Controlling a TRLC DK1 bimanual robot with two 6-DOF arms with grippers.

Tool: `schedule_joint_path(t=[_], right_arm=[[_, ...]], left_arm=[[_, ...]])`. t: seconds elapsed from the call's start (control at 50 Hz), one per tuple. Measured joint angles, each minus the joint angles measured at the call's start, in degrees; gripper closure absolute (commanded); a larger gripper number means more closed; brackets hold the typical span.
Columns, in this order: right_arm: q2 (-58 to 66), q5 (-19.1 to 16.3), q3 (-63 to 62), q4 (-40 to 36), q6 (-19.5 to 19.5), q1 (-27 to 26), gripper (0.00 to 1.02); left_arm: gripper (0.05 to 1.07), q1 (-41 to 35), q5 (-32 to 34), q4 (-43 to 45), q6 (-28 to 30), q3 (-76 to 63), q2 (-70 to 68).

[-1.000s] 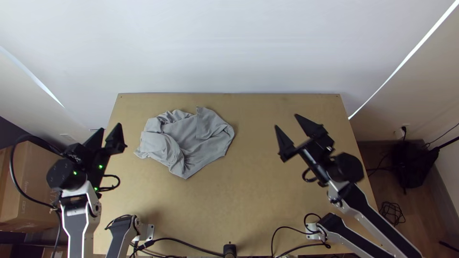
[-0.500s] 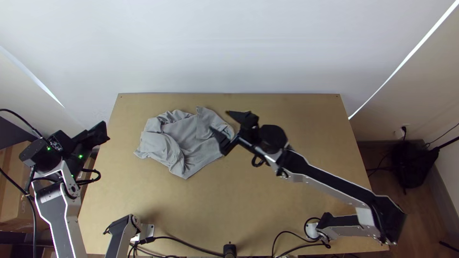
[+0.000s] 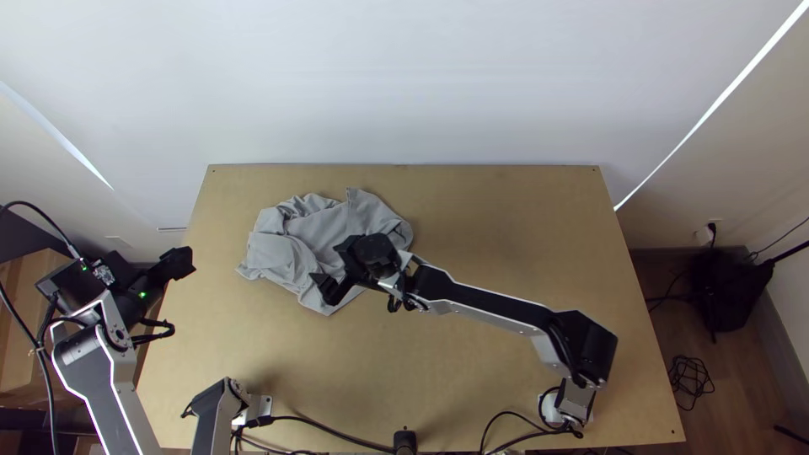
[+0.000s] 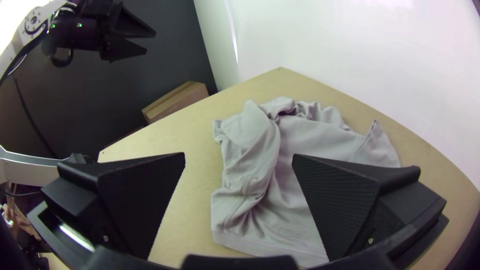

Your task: Fold the t-shirt

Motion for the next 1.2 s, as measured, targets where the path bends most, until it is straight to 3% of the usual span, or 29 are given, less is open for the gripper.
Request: schedule_joint_path(t=[0.2,0.32,0.42,0.48,0.64,0.94,1.2], right_arm=[[9.79,-3.32,8.7,-3.58,3.54,0.46,0.04],[15.5,-3.56,14.14,-6.16,4.35,0.42,0.04],[19.5,-3.74,17.66,-7.74,5.4,0.42,0.12],[21.46,-3.72,19.67,-8.5,6.01,0.42,0.28],[24.63,-3.72,23.17,-9.09,7.58,0.42,0.99],[24.81,-3.74,24.74,-11.87,9.46,-0.68,1.0],[13.42,-3.74,12.76,-12.52,10.1,-6.05,1.0]], left_arm=[[0.1,0.68,0.02,-1.95,2.19,0.07,-4.15],[0.1,0.98,0.02,-3.32,3.17,1.03,-6.14],[0.1,1.4,0.15,-4.28,3.72,1.99,-6.47],[0.1,1.7,0.22,-4.87,4.07,2.23,-6.45],[0.1,2.16,0.2,-5.53,4.61,2.4,-6.45],[0.1,2.27,0.22,-5.73,4.9,3.37,-3.65],[0.1,1.99,0.39,-5.64,5.9,3.39,2.29]])
